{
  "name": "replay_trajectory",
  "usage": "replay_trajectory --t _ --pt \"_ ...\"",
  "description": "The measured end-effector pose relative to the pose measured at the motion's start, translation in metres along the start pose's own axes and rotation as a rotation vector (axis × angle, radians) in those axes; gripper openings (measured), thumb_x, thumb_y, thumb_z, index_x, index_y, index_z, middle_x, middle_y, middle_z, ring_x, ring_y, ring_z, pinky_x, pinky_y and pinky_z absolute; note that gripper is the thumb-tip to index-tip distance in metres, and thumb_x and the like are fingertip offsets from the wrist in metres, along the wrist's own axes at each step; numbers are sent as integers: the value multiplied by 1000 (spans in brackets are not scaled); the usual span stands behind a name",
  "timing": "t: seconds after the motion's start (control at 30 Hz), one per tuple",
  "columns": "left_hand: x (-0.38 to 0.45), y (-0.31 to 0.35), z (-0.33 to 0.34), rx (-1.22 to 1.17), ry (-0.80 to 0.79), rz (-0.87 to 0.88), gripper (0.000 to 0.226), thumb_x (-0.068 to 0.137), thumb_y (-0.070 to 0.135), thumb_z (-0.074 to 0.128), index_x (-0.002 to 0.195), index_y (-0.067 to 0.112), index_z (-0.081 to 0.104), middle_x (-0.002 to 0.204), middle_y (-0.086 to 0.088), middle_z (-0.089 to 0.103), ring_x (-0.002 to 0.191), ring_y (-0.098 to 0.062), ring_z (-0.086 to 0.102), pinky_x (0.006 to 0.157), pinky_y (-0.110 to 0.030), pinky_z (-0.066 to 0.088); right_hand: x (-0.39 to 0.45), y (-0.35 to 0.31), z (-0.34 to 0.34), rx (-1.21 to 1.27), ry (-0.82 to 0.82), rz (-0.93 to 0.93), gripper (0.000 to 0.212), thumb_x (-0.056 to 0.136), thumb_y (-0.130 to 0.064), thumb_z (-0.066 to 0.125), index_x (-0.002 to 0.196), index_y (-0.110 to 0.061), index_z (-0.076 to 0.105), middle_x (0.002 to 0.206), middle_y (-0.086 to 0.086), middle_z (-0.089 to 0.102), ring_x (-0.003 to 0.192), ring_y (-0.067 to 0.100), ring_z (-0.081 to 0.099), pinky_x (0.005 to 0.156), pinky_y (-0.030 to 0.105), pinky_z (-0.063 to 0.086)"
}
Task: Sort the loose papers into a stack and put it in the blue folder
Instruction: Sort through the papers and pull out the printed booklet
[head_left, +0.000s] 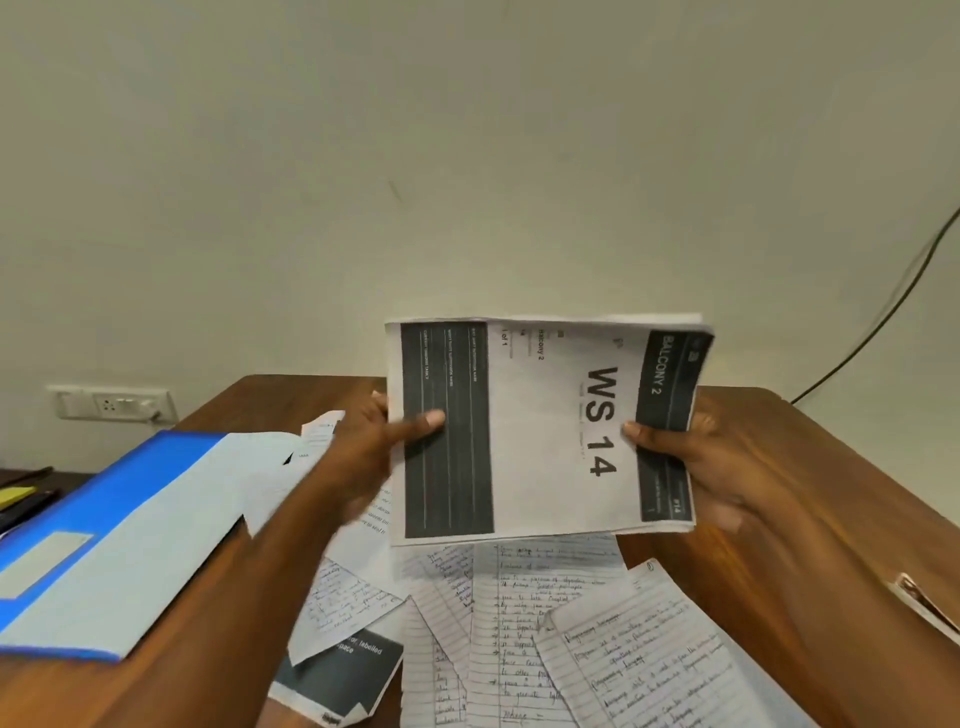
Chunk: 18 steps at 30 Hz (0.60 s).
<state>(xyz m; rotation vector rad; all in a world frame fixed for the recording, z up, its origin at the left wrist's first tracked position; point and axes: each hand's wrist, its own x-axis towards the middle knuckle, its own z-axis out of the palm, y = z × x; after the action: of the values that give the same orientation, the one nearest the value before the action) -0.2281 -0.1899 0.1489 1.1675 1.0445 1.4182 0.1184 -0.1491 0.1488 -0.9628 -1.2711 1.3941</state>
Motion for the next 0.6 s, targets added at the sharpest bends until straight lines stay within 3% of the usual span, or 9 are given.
replay_trajectory --t 0.1,0.17,0.33,0.4,0.5,0.57,0.6 --pt "-8 -35 11 -87 82 -132 52 76 3 81 124 5 63 113 -18 76 108 -34 74 94 -48 61 -2 25 9 21 54 -12 41 79 -4 77 119 -4 70 116 24 76 105 43 74 93 59 58" --pt "-10 -45 17 -80 134 -163 42 86 1 78 123 12 62 113 -15 75 110 -36 72 86 -45 61 -2 38 9 32 93 -24 38 77 -5 79 114 -5 71 114 24 76 102 43 75 93 60 58" --pt "-13 -56 33 227 310 -49 43 94 25 76 126 25 48 115 2 63 109 -25 62 96 -45 54 4 50 2 19 103 -159 41 80 -7 80 119 -10 68 117 15 77 106 38 75 91 59 59" --pt "-19 -67 38 303 310 -28 37 95 24 74 122 27 49 108 6 61 107 -24 62 94 -42 55 4 60 3 -51 116 -122 55 71 -17 93 120 -10 68 117 13 78 105 35 76 92 60 59" --pt "-28 -87 38 295 252 -74 24 99 18 69 107 34 52 103 13 61 101 -16 63 85 -30 55 7 94 -2 -124 135 -57 97 49 -47 105 132 -22 62 123 8 76 111 35 74 95 65 57" --pt "-27 -93 33 307 243 -63 22 99 20 68 112 34 56 109 9 65 107 -17 65 82 -24 56 13 105 -8 -141 162 -59 106 44 -51 106 135 -25 59 125 7 75 113 34 73 94 65 57" --pt "-24 -92 31 339 244 -44 25 98 23 70 120 28 59 114 5 67 112 -21 65 87 -30 60 14 102 -8 -144 169 -62 107 42 -52 105 135 -24 59 125 7 75 113 34 73 94 64 58"
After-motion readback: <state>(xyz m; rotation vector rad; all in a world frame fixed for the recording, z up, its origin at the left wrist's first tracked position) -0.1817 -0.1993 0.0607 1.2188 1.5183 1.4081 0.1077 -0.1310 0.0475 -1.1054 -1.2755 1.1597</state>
